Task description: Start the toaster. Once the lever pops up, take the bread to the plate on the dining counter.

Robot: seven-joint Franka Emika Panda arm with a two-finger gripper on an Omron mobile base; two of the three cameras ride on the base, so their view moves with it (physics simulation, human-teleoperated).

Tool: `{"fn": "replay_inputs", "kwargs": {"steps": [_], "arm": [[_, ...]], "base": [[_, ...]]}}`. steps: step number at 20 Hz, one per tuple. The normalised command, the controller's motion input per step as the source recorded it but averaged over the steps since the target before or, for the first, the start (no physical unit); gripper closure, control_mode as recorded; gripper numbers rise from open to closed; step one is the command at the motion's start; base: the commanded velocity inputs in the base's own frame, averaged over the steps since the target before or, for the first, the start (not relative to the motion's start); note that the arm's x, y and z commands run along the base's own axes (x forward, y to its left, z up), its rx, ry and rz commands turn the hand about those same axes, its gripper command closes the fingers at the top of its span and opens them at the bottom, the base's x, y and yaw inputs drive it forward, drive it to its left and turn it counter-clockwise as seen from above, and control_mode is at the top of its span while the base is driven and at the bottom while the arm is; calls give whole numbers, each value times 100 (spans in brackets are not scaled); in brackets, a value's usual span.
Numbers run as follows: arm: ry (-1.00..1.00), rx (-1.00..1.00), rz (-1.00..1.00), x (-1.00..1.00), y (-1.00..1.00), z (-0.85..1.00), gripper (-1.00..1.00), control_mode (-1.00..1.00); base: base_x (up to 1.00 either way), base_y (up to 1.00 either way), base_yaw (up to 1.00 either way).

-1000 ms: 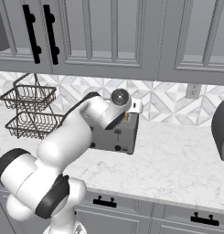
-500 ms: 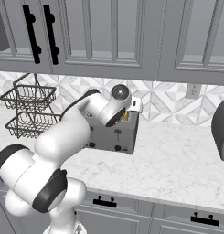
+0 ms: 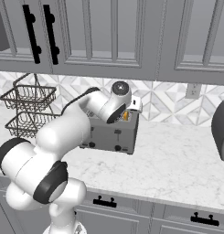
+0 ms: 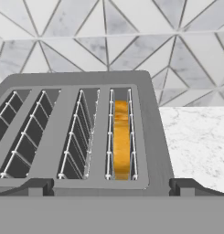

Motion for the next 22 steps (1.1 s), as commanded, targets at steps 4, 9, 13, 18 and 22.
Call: {"fn": "replay_inputs", "kwargs": {"steps": [4, 9, 13, 18, 22], "arm": [[0, 0, 0, 10, 0, -15, -100, -100], [0, 0, 0, 1, 0, -1, -100, -100], [0, 0, 0, 0, 0, -1, -100, -100], [0, 0, 0, 9, 0, 0, -100, -100], [0, -1, 0, 20, 0, -1, -100, -100]], "base": [[0, 0, 0], [0, 0, 0], [0, 0, 0], [0, 0, 0], [0, 0, 0]]}}
